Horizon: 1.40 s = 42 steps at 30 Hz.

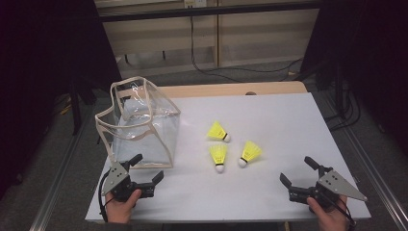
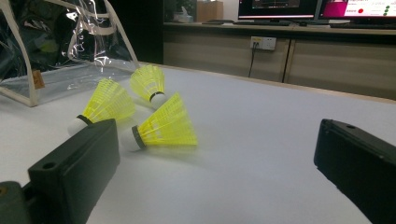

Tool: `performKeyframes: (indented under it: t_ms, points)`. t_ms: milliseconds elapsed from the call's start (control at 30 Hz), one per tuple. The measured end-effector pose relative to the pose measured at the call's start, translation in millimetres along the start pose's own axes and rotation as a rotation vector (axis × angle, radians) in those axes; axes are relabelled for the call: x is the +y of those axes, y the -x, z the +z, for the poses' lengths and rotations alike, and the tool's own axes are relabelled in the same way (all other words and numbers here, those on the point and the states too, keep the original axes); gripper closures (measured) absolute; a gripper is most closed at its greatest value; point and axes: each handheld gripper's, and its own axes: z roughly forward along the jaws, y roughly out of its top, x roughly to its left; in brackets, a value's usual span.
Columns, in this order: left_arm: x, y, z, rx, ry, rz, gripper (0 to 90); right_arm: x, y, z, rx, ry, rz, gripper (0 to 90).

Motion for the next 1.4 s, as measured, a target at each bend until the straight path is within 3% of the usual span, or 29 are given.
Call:
performKeyframes:
  t_ms: [667,1400]
  points:
    - [0.8,3.2,5.6,-0.017,-0.023,0.014,1.7,0.4,-0.3,0.1,0.006,0.0,-0.002,0.2]
    - [9.1,18.7,20.1,-0.047,-0.049,-0.009,1.3,1.3,-0.8,-0.4,0.016,0.01,-0.003,0.3]
